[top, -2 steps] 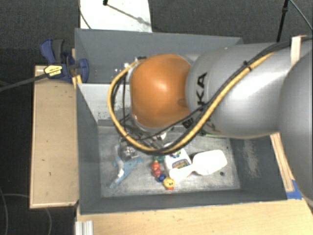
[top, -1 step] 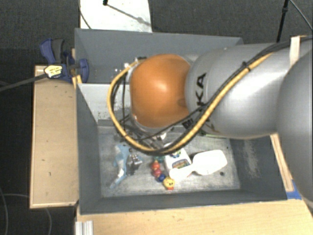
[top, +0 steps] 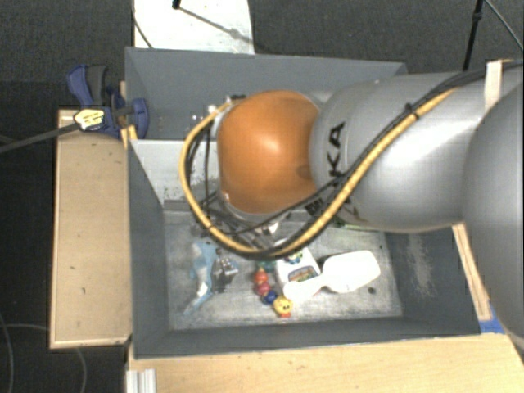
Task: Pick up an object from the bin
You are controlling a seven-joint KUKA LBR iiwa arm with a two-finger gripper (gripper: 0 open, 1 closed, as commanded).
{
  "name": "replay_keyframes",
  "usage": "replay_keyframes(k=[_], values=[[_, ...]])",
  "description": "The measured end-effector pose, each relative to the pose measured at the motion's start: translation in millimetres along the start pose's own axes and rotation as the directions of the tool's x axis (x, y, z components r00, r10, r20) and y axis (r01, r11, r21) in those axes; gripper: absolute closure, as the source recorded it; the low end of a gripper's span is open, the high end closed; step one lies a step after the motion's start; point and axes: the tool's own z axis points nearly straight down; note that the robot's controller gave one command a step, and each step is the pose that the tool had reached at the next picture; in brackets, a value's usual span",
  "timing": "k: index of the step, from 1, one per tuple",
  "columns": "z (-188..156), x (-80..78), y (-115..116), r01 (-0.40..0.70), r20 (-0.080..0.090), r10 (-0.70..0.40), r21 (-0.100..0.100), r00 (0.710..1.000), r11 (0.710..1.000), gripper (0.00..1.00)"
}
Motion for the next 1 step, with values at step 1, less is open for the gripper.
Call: replay_keyframes(k=[1], values=[[120.0,-25.1,-1.4,-0.025,0.0,0.025,-0.001,1.0,1.0,1.0]])
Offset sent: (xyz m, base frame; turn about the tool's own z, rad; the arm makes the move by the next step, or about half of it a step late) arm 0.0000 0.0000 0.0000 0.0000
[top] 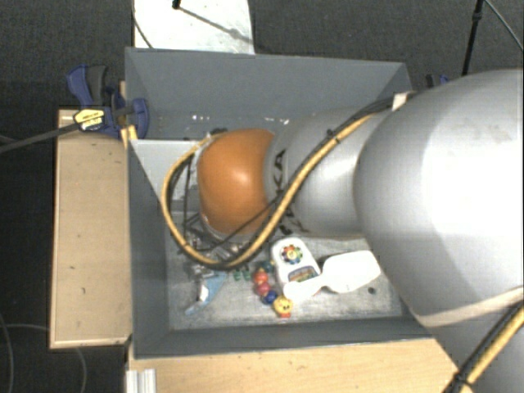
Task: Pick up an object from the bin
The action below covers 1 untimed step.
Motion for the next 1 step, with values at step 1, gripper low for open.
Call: replay_keyframes(k=[1], values=[[0.0,0.0,0.0,0.002,0.0,-0.002,0.0,1.0,1.0,1.0]])
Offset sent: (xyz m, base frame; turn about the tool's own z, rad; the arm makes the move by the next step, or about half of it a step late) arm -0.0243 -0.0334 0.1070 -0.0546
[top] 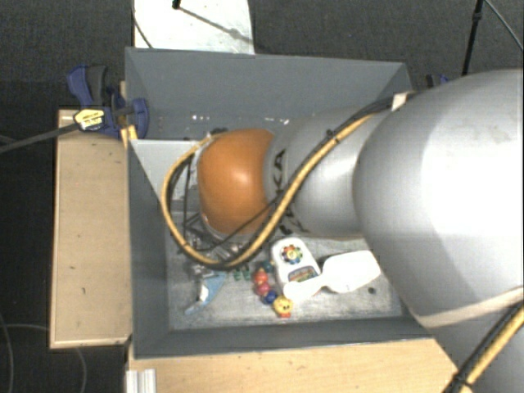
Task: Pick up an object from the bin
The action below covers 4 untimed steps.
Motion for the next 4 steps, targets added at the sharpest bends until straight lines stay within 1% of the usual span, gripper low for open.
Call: replay_keyframes(k=[1,2,3,4], values=[[-41.2,15.3,-12.0,0.026,-0.01,-0.026,0.003,1.0,1.0,1.0],[-16.9,-5.2,-18.4,0.006,0.0,-0.006,0.001,1.0,1.0,0.0],[-9.5,-7.3,-18.9,0.003,-0.001,-0.003,0.001,1.0,1.0,0.0],[-26.5,-2.5,-49.4,-0.004,-0.004,0.004,0.001,1.0,1.0,0.0]])
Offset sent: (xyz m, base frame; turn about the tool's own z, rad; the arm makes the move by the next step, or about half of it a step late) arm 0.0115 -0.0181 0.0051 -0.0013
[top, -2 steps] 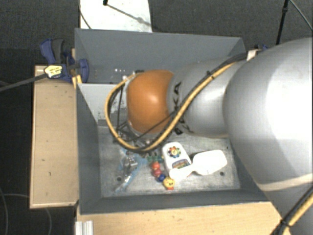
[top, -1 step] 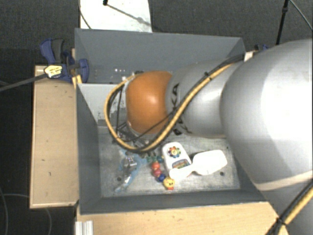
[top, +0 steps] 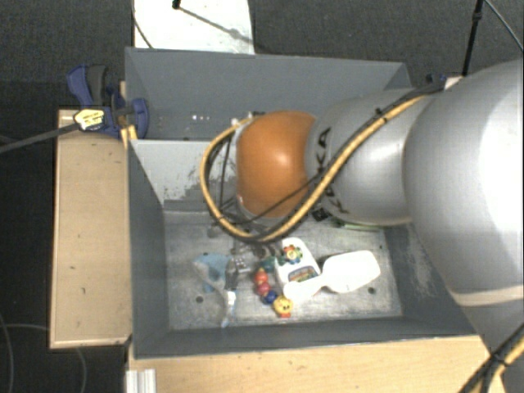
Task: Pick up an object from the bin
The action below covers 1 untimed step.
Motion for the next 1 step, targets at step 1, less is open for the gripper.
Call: replay_keyframes(k=[1], values=[[34.4,-45.7,54.2,-0.018,-0.004,0.018,0.001,1.0,1.0,1.0]])
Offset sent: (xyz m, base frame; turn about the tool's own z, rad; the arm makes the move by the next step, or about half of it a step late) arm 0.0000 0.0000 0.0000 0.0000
